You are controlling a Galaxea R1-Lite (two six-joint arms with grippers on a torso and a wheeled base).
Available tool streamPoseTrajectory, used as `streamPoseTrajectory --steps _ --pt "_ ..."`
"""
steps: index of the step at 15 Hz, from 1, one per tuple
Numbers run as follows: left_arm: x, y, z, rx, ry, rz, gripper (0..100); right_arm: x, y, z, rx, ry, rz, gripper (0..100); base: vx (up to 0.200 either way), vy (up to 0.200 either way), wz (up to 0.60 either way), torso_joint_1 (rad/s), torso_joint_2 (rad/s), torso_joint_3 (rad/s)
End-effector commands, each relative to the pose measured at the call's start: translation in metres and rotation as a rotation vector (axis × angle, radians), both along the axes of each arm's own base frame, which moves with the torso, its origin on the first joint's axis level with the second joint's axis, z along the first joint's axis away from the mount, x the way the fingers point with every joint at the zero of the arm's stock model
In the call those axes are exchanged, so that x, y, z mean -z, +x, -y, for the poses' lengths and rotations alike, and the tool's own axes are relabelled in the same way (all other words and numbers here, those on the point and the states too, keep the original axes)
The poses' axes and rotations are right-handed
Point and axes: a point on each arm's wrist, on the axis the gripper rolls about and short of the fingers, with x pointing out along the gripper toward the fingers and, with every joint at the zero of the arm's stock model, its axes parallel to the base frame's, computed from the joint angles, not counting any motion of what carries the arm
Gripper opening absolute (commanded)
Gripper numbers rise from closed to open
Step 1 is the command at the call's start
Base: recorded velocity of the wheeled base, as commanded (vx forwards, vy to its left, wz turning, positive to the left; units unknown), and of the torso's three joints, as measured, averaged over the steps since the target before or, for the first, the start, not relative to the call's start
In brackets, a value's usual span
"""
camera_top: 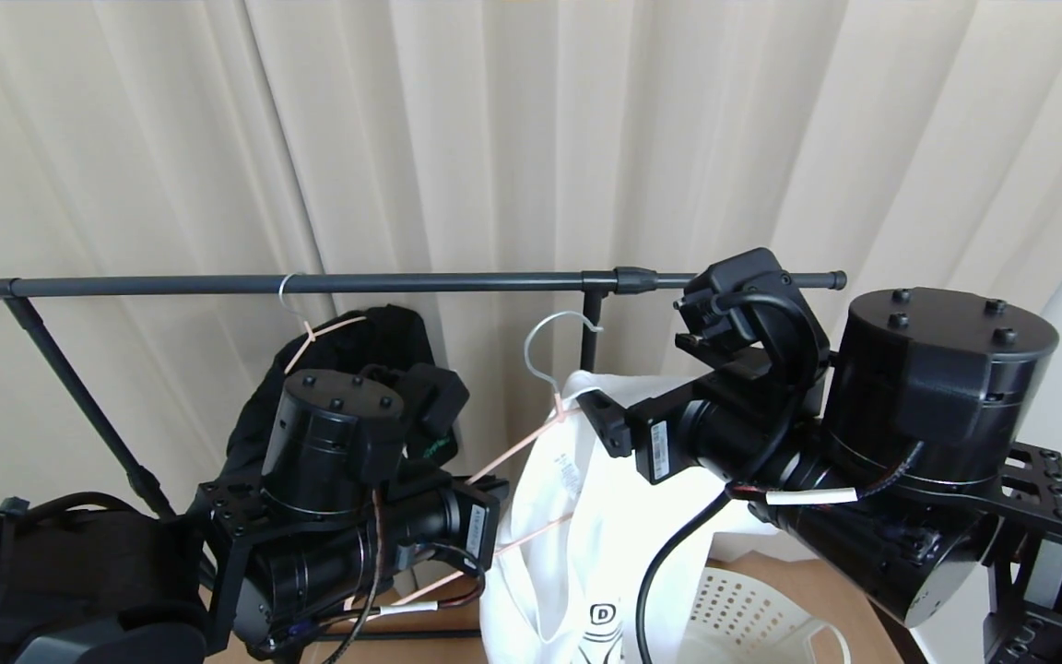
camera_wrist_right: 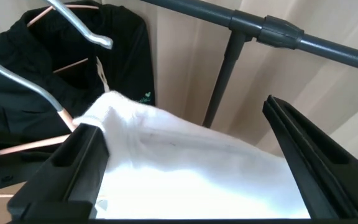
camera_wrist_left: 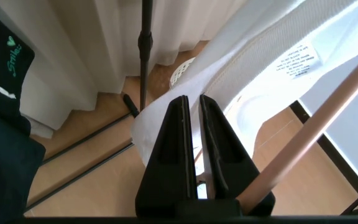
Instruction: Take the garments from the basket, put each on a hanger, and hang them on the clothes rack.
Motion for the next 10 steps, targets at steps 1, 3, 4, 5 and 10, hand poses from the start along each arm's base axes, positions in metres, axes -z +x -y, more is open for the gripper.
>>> streamPoseTrajectory --steps 1,3,4,5,10 --pt "0.0 0.003 -0.003 -0.019 0.0 0.0 0 0.0 0.0 0.0 0.0 0.001 0.001 100 0.0 0.0 0.0 0.0 0.0 0.0" --pt "-0.001 0.006 -0.006 -0.032 0.0 0.004 0 -0.001 -0.001 0.001 0.0 0.001 0.001 100 0.0 0.0 0.0 0.0 0.0 0.0" --pt "-0.001 0.008 -0.008 -0.041 -0.001 0.005 0 -0.001 -0.001 0.001 0.0 0.003 0.003 100 0.0 0.0 0.0 0.0 0.0 0.0" --pt "-0.001 0.009 -0.009 -0.045 0.0 0.004 0 -0.002 -0.001 0.001 0.0 0.005 0.004 100 0.0 0.0 0.0 0.0 0.0 0.0" --pt "-0.004 0.015 -0.013 -0.069 -0.017 0.026 0 0.002 -0.003 0.002 -0.003 -0.009 -0.005 100 0.0 0.0 0.0 0.0 0.0 0.0"
